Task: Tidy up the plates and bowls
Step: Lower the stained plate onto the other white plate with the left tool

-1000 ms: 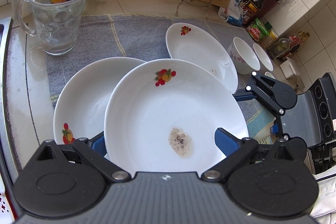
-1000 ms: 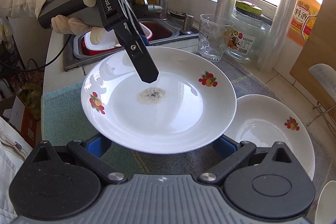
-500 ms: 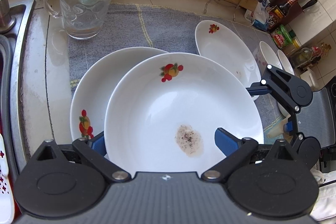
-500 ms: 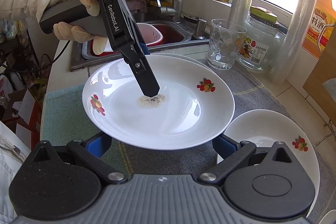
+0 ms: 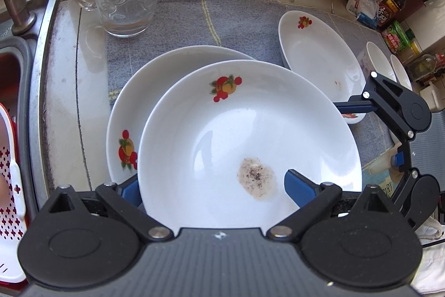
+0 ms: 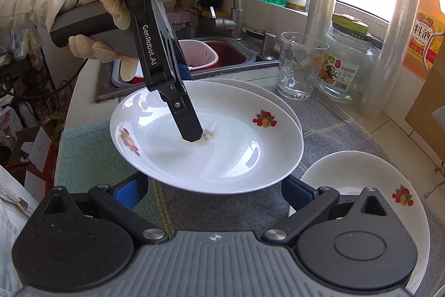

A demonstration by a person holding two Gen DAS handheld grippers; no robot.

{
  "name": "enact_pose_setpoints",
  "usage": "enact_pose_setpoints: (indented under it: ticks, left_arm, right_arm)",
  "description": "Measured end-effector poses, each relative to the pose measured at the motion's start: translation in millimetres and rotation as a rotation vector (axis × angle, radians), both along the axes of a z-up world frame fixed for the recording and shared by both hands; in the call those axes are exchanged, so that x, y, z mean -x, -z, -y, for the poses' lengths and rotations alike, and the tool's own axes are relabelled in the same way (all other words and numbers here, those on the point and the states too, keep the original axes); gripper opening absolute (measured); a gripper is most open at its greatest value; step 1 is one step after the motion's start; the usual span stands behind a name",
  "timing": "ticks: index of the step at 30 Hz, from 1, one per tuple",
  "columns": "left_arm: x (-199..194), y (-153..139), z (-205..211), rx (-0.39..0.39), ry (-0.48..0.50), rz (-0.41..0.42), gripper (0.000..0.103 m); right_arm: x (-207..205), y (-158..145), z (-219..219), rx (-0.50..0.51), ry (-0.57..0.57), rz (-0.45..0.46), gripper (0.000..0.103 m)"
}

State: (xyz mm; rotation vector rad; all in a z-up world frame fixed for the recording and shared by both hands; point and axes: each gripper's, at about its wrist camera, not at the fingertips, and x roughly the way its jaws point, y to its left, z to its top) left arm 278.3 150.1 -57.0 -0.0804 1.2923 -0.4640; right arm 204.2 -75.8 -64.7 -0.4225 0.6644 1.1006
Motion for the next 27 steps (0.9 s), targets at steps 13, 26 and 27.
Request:
enact_pose_setpoints:
  ticks: [13,26,27]
  left_arm:
    - [9.1,-10.5,-11.1,0.029,-0.055,0.007,0.099]
    - [16.0,-18.6,-22.1,0.036,-0.113,0.04,0.1]
    - [16.6,-18.7,-22.1,0.036,-0.115,0.043,0.1]
  right_arm:
    - [0.7,-0.2,-2.1,0.006,-0.011,0.034,0.103]
    - [5.1,-4.6,-6.4,-0.005,-0.028,0.056,0.103]
    - [5.2,-4.5,-6.4,-0.003,-0.027,0.057,0.103]
